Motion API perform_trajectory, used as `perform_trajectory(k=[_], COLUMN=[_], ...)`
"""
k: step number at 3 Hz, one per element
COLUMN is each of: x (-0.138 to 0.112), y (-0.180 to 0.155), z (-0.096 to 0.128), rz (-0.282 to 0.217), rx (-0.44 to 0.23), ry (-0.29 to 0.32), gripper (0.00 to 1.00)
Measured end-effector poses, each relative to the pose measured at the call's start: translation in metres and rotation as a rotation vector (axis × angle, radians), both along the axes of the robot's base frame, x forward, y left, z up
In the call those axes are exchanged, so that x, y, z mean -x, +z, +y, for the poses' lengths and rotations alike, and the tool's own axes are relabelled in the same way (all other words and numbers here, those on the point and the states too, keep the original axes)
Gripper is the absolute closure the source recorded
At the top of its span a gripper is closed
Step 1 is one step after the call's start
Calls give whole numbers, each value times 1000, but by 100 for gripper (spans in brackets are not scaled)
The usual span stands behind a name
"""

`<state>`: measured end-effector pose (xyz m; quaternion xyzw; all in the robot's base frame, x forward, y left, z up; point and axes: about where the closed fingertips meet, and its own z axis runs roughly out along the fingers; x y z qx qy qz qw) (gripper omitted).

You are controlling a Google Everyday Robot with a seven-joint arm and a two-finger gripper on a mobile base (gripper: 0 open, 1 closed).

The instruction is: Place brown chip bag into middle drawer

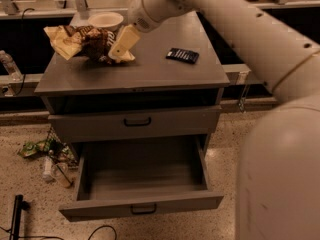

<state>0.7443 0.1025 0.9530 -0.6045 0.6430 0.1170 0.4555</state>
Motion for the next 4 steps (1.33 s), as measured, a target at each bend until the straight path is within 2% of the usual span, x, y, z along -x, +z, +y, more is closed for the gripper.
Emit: perform_trajectory(k=[1, 2, 3, 4], x=[-39, -67, -81, -87], y=[-14, -31, -43, -53], z=[30, 53, 74, 87], rz=[-37, -37, -25, 0], rx=[-19, -38, -65, -90], ry=[45, 68, 94, 110], gripper=[0, 0, 15, 40])
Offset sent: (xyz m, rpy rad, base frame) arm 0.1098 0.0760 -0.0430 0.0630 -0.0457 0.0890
